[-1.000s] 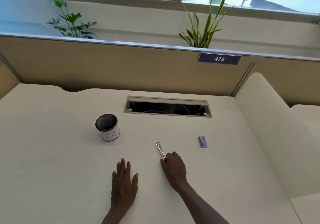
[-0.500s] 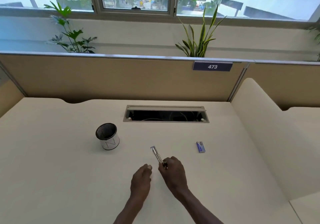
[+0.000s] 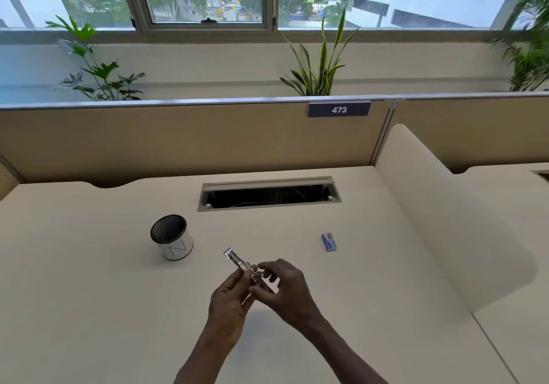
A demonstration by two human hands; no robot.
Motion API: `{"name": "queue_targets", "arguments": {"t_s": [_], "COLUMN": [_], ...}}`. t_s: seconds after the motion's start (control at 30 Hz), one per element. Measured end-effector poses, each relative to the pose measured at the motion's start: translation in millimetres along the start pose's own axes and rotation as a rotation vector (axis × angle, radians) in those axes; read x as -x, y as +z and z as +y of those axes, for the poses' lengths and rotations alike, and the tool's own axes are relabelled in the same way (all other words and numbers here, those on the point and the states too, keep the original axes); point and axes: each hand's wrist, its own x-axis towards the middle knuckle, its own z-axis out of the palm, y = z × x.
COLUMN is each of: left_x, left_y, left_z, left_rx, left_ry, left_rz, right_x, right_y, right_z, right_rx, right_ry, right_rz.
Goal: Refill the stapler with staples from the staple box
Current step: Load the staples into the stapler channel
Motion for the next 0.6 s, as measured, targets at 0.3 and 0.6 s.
{"name": "queue_targets", "arguments": {"t_s": [0.3,0.6], "left_x": [4,12], "left_y": [-3,-2], "left_z": [5,8], "left_rx": [0.134,0.198], "left_ry": [-0.002,-0.005], "left_rz": [0.118,0.145], "right_x": [19,38], "right_y": [-24,-25], "right_z": [67,98], "right_rx": [0.124,0.308], "right_ry": [0.354,0.469], "right_rz": [0.24,0.023]}}
